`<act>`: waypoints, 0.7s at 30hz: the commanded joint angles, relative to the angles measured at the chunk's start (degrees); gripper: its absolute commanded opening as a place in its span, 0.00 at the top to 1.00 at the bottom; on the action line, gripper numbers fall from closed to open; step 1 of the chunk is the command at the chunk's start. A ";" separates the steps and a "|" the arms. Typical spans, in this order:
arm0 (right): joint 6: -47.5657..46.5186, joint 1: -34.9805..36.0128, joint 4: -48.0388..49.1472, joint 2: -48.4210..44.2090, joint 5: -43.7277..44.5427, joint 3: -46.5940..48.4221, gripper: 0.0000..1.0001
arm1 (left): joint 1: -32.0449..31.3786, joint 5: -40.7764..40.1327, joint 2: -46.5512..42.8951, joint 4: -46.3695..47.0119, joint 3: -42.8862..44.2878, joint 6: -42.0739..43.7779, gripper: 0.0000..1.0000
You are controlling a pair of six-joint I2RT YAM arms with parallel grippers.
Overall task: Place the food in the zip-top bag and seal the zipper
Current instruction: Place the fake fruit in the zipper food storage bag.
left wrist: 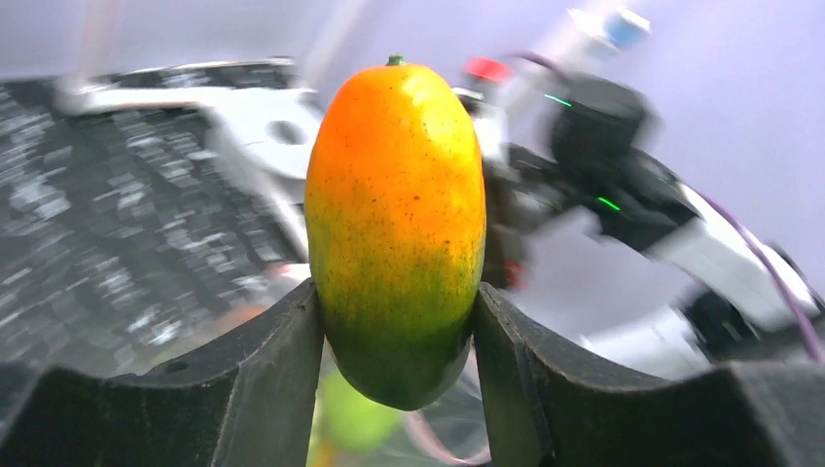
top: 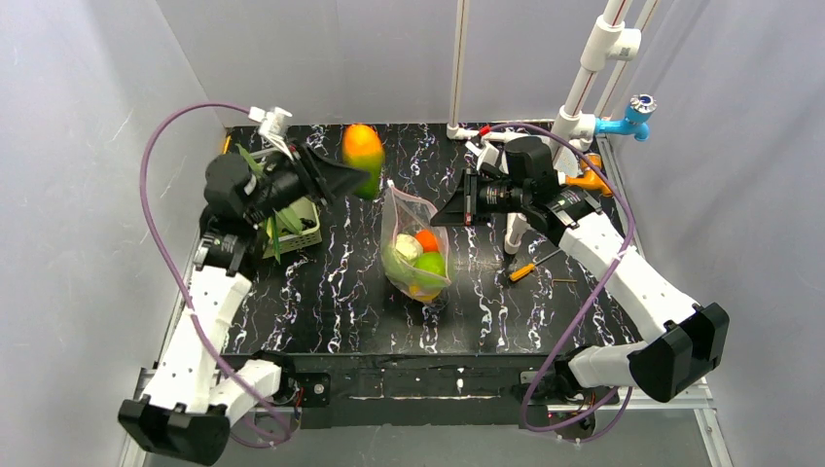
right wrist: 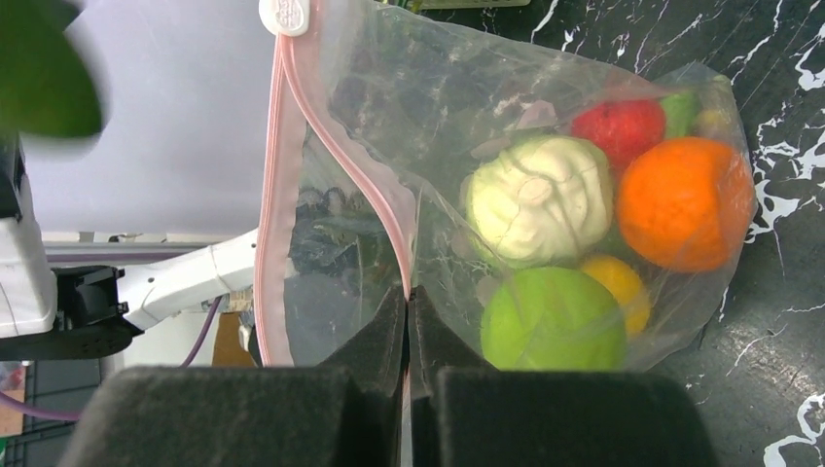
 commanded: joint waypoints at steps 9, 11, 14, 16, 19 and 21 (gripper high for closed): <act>3.14 4.38 -2.98 0.04 6.39 5.65 0.99 | -24.54 9.07 -2.37 8.40 -6.03 35.30 0.84; 4.27 4.39 -2.80 0.14 5.59 5.97 0.99 | -25.12 9.87 -2.29 10.06 -8.80 40.12 0.84; 5.14 4.46 -3.03 -0.31 5.68 5.93 0.99 | -25.45 10.44 -3.35 14.05 -14.06 42.64 0.85; 5.01 4.44 -3.99 -0.74 6.70 6.00 0.99 | -25.93 8.64 -3.87 15.51 -16.55 43.62 0.84; 4.86 4.48 -4.87 -1.20 7.60 5.79 0.99 | -26.00 5.17 -3.11 17.20 -19.62 45.21 0.85; 4.92 4.44 -4.95 -1.35 7.73 5.65 0.99 | -25.98 1.46 -2.30 20.18 -22.16 46.30 0.85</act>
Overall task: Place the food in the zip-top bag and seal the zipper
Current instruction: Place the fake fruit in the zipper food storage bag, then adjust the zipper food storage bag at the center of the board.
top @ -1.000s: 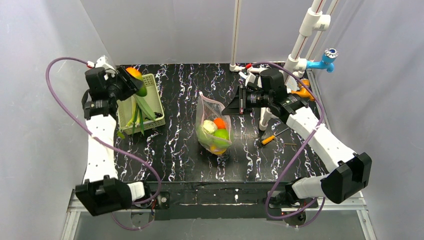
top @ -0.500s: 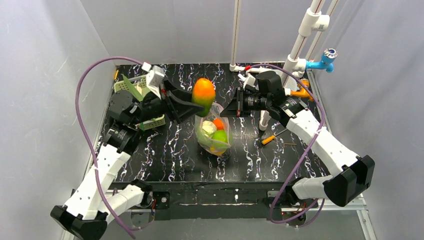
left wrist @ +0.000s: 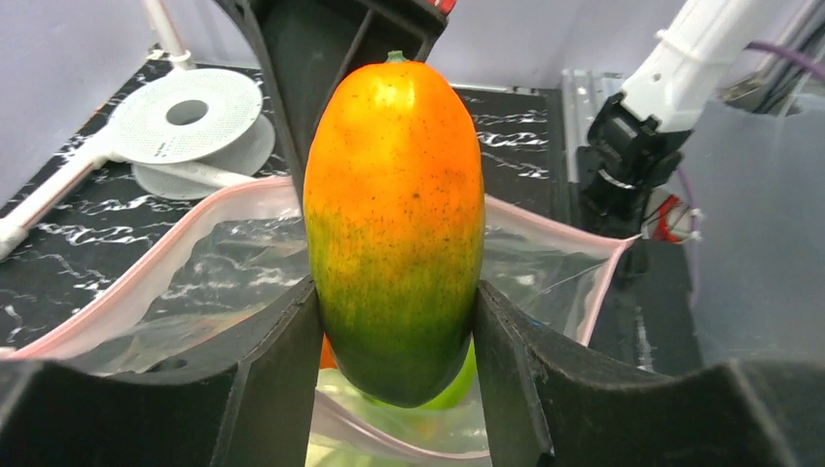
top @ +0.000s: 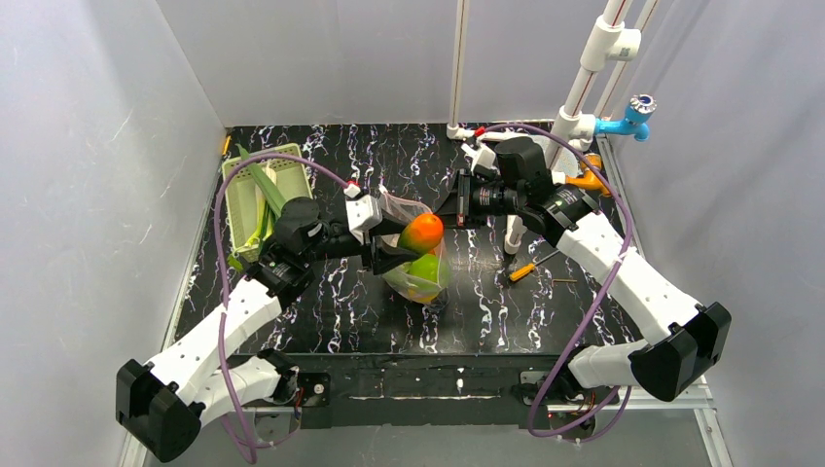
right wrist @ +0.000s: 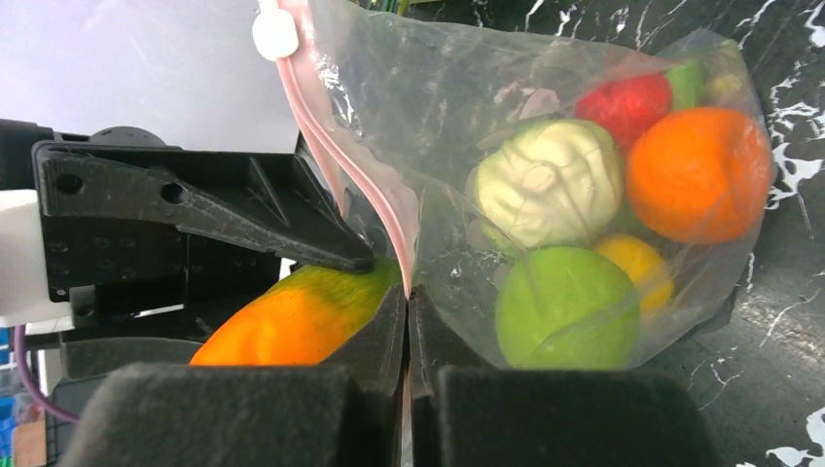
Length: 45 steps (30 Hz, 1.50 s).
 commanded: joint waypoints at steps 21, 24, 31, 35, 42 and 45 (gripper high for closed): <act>0.42 2.70 1.42 -0.06 5.08 3.78 0.99 | -0.43 -23.38 -11.61 4.16 -6.03 1.87 0.02; -0.49 2.75 1.07 0.05 5.64 4.39 0.99 | -0.43 -35.67 -14.95 3.35 -6.82 2.03 0.03; -8.79 2.74 -5.85 2.23 7.53 9.75 0.99 | -0.41 -61.35 -14.48 -2.50 -5.67 1.78 0.02; -15.92 2.74 -12.95 2.45 8.13 12.56 0.99 | 1.46 -49.83 -10.96 -3.89 -3.48 -2.32 0.02; -19.92 -1.54 -11.94 1.65 -7.48 7.52 0.99 | 6.74 -15.01 -7.88 5.83 -6.30 -4.86 0.02; -18.68 -2.30 -5.64 -1.17 -12.10 2.08 0.99 | 7.90 -15.46 -5.55 4.10 -5.46 -4.57 0.02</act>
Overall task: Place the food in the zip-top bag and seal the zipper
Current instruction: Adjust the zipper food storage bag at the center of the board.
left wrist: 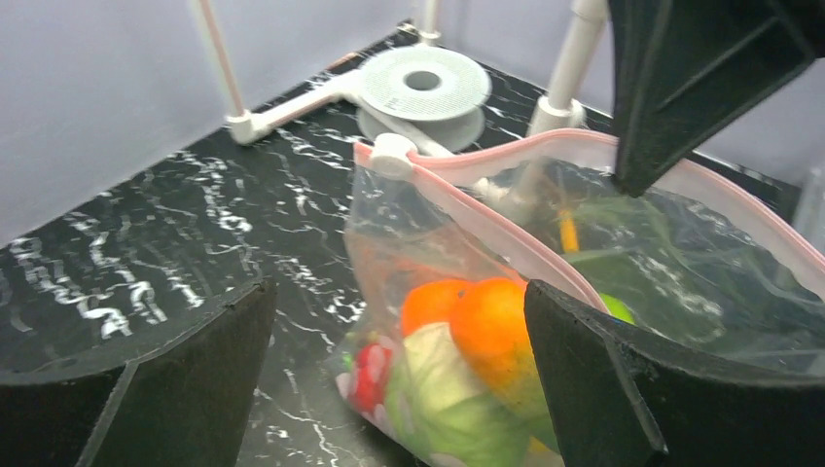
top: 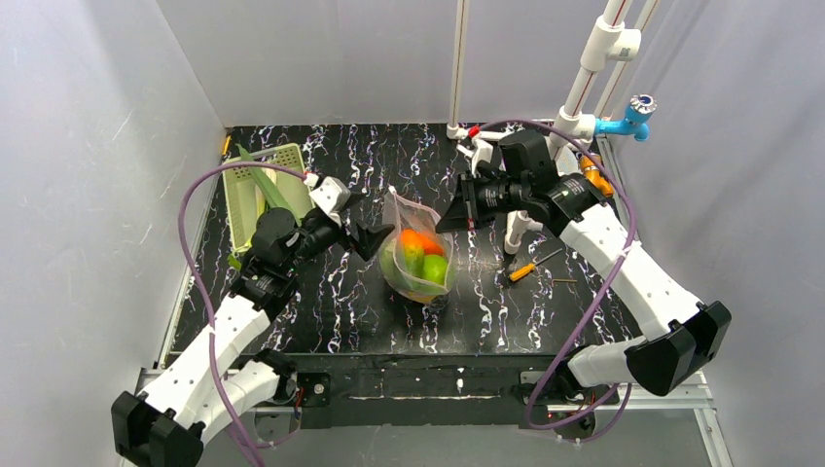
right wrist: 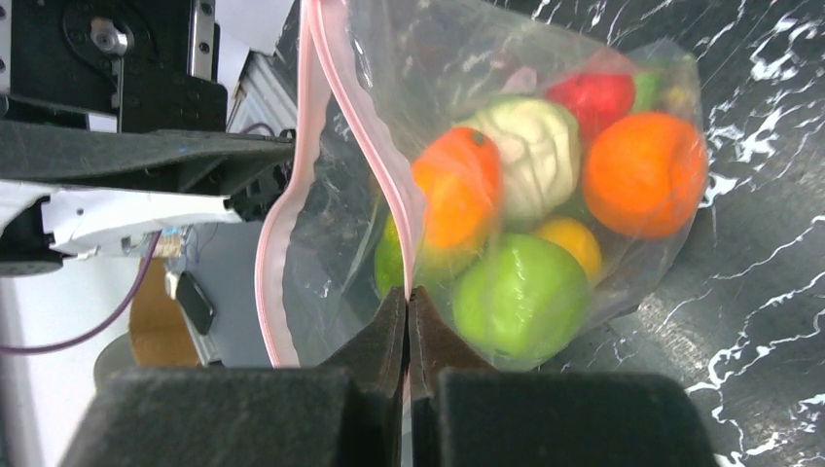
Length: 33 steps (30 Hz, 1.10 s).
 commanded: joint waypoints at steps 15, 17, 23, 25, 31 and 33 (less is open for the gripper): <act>-3.92 -1.67 2.64 -2.60 -13.22 -3.47 0.99 | 9.74 36.16 18.76 24.64 3.13 -23.91 0.03; -4.17 -1.72 1.55 -2.47 -11.86 -2.45 0.99 | 9.76 37.18 19.77 24.09 4.08 -24.75 0.13; -3.91 -1.67 0.26 -2.52 -7.27 -0.42 0.94 | 9.73 33.76 22.08 11.58 8.21 -22.49 0.69; -3.24 -1.61 0.39 -2.59 -5.66 -0.03 0.91 | 9.70 34.57 22.98 12.11 8.74 -24.35 0.83; -3.75 2.34 1.94 -6.26 9.27 -0.76 0.65 | 9.29 32.40 22.55 9.79 9.83 -26.82 1.00; -4.83 5.32 2.29 -7.10 14.94 -0.31 0.48 | 9.20 30.04 21.25 8.52 9.68 -26.44 1.00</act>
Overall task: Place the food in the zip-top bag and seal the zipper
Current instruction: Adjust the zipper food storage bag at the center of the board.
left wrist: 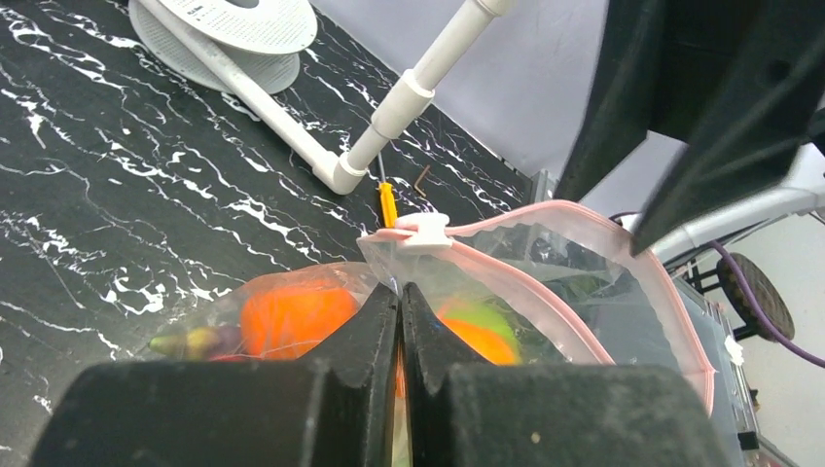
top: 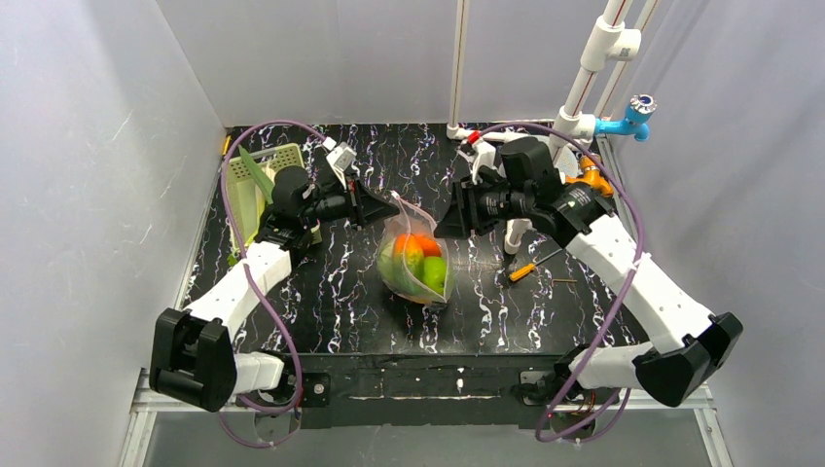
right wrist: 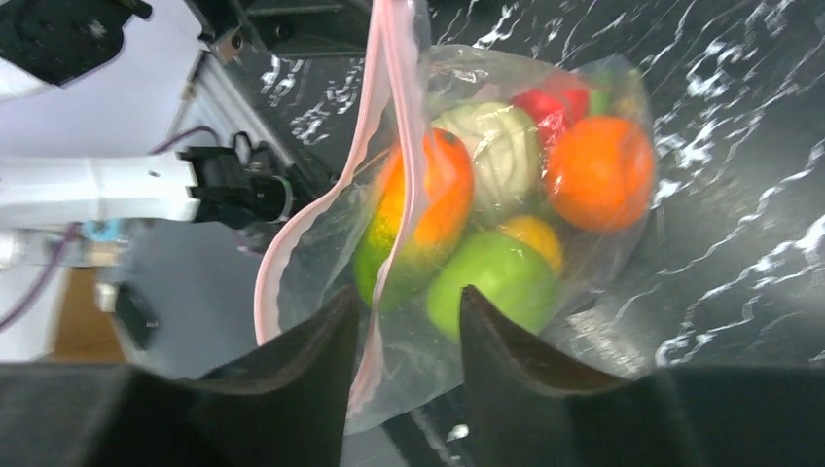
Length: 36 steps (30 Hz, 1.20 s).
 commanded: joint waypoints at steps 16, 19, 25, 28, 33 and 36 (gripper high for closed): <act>-10.33 20.06 -4.77 12.91 42.28 27.34 0.00 | -4.42 -14.33 -15.01 -10.00 -0.29 9.48 1.00; -13.08 23.42 -5.14 15.20 49.52 28.23 0.05 | -5.23 -15.29 -15.62 -12.31 0.34 11.45 1.00; -15.28 25.73 -2.71 13.25 51.40 21.42 0.27 | -5.63 -17.21 -16.36 -14.74 1.02 12.85 1.00; -15.23 25.92 -0.22 11.07 50.22 16.77 0.30 | -5.63 -17.54 -16.66 -14.89 1.08 12.88 1.00; -14.75 25.93 1.12 10.26 50.32 13.66 0.55 | -5.66 -17.45 -17.46 -14.19 0.75 12.32 1.00; -14.44 25.95 1.88 10.71 49.52 13.79 0.64 | -5.62 -16.91 -17.77 -13.06 0.27 11.70 1.00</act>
